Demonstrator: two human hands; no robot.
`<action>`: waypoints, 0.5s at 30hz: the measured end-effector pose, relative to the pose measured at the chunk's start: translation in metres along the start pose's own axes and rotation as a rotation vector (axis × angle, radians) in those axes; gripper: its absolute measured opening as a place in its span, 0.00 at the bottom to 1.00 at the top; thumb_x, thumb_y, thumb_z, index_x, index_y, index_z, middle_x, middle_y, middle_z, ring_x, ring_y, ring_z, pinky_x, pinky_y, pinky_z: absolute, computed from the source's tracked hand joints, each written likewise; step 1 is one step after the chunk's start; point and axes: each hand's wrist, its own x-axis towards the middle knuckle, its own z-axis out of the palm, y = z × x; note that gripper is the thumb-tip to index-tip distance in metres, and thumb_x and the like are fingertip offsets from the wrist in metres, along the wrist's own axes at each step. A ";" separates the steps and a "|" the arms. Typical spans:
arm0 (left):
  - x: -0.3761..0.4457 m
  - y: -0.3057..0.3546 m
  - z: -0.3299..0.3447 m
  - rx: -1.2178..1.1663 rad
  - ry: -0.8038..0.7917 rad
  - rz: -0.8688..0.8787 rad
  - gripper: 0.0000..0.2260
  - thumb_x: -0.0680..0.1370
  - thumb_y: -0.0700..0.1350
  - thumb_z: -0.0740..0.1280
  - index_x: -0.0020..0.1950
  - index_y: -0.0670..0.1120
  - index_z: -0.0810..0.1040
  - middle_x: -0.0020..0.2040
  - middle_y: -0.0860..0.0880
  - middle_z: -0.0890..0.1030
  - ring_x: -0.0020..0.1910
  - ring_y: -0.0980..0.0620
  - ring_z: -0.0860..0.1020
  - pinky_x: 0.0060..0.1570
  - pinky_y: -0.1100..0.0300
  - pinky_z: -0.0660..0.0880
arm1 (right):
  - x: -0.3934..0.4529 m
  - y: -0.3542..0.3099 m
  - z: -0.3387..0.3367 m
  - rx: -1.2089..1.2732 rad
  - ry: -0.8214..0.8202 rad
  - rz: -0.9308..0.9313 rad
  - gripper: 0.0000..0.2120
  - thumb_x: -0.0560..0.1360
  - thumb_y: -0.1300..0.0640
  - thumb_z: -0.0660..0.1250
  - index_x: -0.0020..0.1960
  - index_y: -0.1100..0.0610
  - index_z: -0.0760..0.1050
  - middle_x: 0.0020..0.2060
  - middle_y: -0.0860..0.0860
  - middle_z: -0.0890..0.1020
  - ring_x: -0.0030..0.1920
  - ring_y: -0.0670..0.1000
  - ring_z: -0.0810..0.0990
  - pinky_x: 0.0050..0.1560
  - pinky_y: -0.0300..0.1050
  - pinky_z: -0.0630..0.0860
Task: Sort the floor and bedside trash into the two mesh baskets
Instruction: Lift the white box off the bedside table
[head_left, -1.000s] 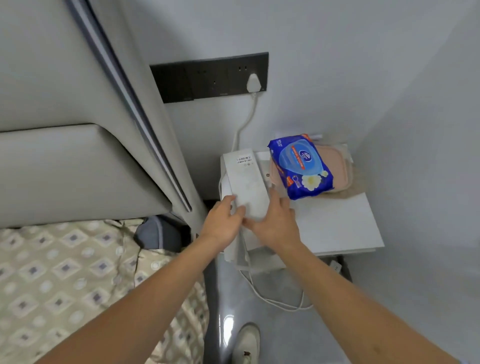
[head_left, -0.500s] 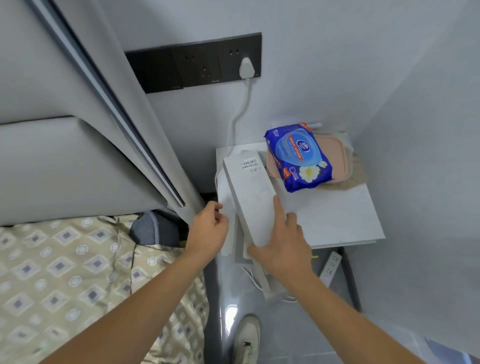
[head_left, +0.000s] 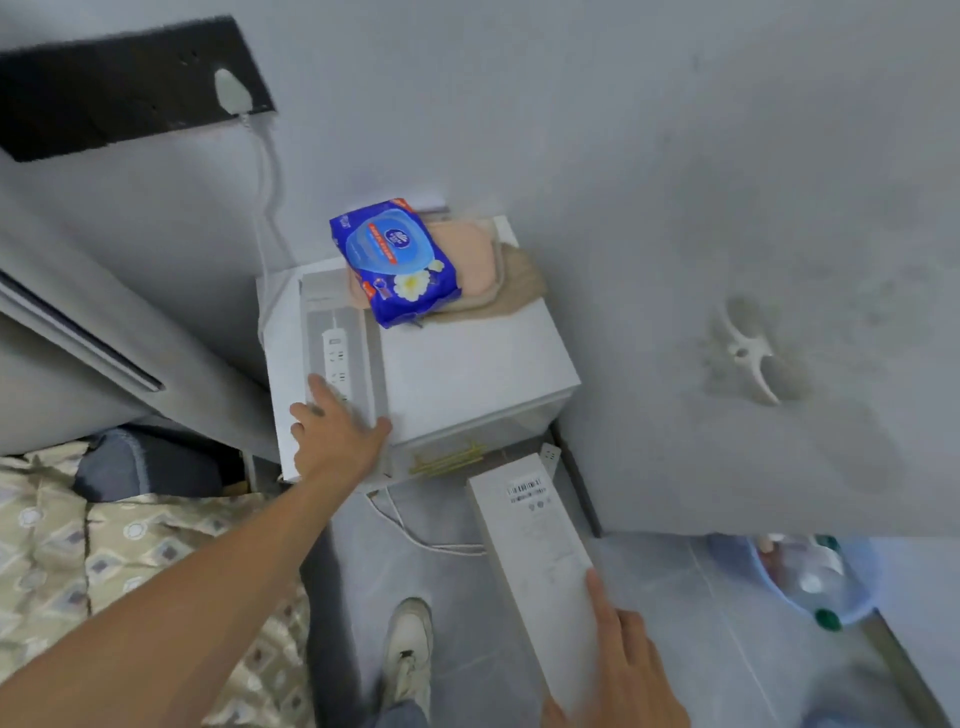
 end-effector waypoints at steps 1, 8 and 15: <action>-0.008 0.001 0.000 -0.010 0.014 -0.025 0.48 0.73 0.62 0.73 0.81 0.50 0.45 0.72 0.36 0.60 0.70 0.31 0.65 0.62 0.34 0.71 | -0.006 0.009 -0.006 -0.011 -0.043 0.038 0.67 0.45 0.38 0.69 0.81 0.38 0.47 0.48 0.47 0.74 0.39 0.56 0.79 0.27 0.46 0.73; -0.170 -0.028 -0.023 -0.016 -0.074 0.031 0.45 0.68 0.65 0.69 0.79 0.52 0.54 0.70 0.36 0.64 0.68 0.31 0.67 0.65 0.35 0.67 | -0.044 0.069 -0.036 0.048 -0.098 0.067 0.58 0.63 0.34 0.69 0.78 0.38 0.31 0.66 0.47 0.62 0.61 0.54 0.70 0.53 0.51 0.78; -0.359 -0.048 -0.004 -0.009 -0.307 0.015 0.51 0.61 0.68 0.68 0.80 0.47 0.61 0.73 0.37 0.69 0.71 0.36 0.68 0.69 0.37 0.67 | -0.116 0.151 -0.062 0.139 -0.100 0.132 0.58 0.63 0.33 0.71 0.80 0.41 0.37 0.64 0.51 0.66 0.60 0.56 0.70 0.56 0.56 0.77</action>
